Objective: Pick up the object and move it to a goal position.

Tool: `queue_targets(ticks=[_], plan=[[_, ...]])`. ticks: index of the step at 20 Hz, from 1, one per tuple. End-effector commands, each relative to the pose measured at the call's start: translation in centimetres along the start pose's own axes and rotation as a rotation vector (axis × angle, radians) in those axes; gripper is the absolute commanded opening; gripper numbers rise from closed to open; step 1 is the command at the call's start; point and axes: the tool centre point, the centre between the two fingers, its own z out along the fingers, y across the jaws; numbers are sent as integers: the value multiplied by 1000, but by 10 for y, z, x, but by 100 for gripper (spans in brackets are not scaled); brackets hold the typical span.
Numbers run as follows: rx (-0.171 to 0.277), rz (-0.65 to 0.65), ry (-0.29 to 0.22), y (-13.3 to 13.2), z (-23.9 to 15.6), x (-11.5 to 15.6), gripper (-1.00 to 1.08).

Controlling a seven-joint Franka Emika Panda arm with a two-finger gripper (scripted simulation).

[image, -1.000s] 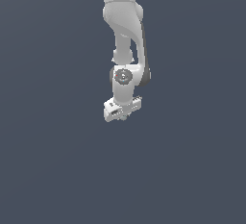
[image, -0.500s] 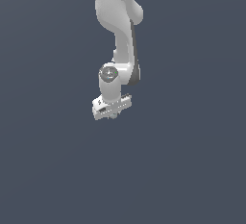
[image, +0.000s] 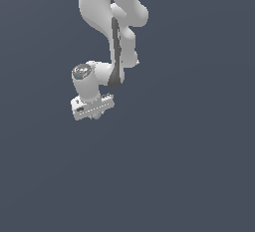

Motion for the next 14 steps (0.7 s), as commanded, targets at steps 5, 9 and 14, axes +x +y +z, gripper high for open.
queue_targets(ticks=[5, 9, 14], plan=[[0, -2, 0, 46, -5, -30, -100], [0, -2, 0, 62, -7, -39, -100], [1, -2, 0, 69, -7, -42, -100]])
